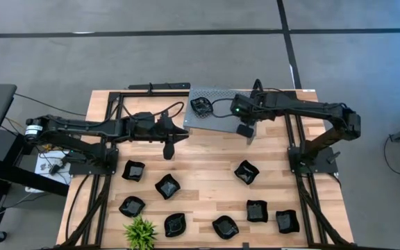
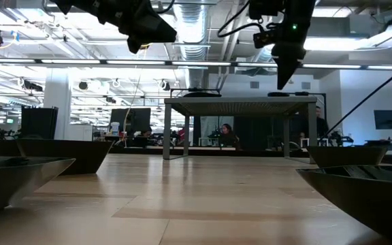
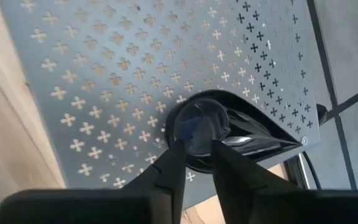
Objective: Pick & Place Mini shaped plates
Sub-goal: Put the distorted square plate on the shelf
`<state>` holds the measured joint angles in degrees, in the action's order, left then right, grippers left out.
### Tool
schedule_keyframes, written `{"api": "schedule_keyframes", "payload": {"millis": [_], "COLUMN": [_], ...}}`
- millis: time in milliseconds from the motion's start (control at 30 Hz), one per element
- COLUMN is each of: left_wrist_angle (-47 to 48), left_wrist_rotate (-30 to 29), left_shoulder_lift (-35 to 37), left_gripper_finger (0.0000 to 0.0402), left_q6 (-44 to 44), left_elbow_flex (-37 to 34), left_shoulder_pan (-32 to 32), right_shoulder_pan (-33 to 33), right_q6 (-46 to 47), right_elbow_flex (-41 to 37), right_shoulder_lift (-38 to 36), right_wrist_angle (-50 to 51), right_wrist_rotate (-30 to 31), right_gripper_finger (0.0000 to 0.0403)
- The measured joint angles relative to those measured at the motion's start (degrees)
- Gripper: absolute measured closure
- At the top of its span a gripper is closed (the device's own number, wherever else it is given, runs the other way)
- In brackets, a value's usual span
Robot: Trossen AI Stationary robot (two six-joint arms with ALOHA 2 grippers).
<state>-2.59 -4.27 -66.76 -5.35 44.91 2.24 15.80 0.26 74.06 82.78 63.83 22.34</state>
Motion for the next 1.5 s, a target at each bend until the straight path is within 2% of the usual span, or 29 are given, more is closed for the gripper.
{"api": "schedule_keyframes", "payload": {"millis": [133,233,300,367,433,533,667,733,800,867,1100,1367,1500], "left_wrist_angle": [0.0,-0.3,-1.3,-2.8,-4.4,-4.9,-4.5,-3.4,0.4,6.3,28.4,30.8,32.9], "left_wrist_rotate": [0.0,0.0,0.0,0.0,-0.1,-1.5,-3.5,-3.5,-3.6,-3.7,-1.3,-0.8,-5.4], "left_shoulder_lift": [0.0,0.0,0.0,0.0,0.0,0.0,-1.6,-3.1,-4.9,-6.8,-11.9,-16.9,-18.1], "left_gripper_finger": [0.0323,0.0323,0.0323,0.0323,0.0323,0.0323,0.0321,0.0316,0.0307,0.0295,0.026,0.0258,0.0258], "left_q6": [-2.6,-2.8,-5.0,-7.3,-8.5,-8.4,-8.5,-9.5,-13.3,-18.1,-34.4,-38.4,-38.2], "left_elbow_flex": [0.0,0.0,0.0,0.0,0.0,0.0,0.0,0.0,0.0,0.0,0.0,0.0,0.0], "left_shoulder_pan": [-0.6,-2.2,-3.9,-5.9,-8.1,-11.3,-13.9,-14.4,-14.8,-15.2,-18.6,-24.6,-25.3], "right_shoulder_pan": [-2.0,-5.1,-8.1,-11.3,-15.0,-18.7,-19.8,-19.8,-19.8,-19.7,-19.0,-19.0,-19.0], "right_q6": [3.6,2.8,1.1,1.1,0.6,-2.4,-6.2,-6.7,-8.5,-12.3,-14.3,-14.3,-14.3], "right_elbow_flex": [3.7,8.1,10.5,9.8,4.0,-12.3,-33.4,-40.5,-45.3,-46.9,-47.1,-47.1,-47.1], "right_shoulder_lift": [0.1,-0.6,-2.2,-5.6,-11.3,-22.1,-34.0,-37.7,-40.2,-41.6,-43.5,-43.1,-43.1], "right_wrist_angle": [2.4,5.9,6.9,6.0,-1.9,-20.6,-45.7,-56.8,-63.5,-66.8,-70.3,-72.7,-73.0], "right_wrist_rotate": [0.0,0.0,0.1,0.3,2.3,4.3,0.9,-0.7,-1.6,-1.5,-1.4,-1.4,-1.4], "right_gripper_finger": [0.0326,0.0327,0.0327,0.0328,0.0328,0.0328,0.0328,0.0328,0.0328,0.0328,0.0328,0.0328,0.0328]}}
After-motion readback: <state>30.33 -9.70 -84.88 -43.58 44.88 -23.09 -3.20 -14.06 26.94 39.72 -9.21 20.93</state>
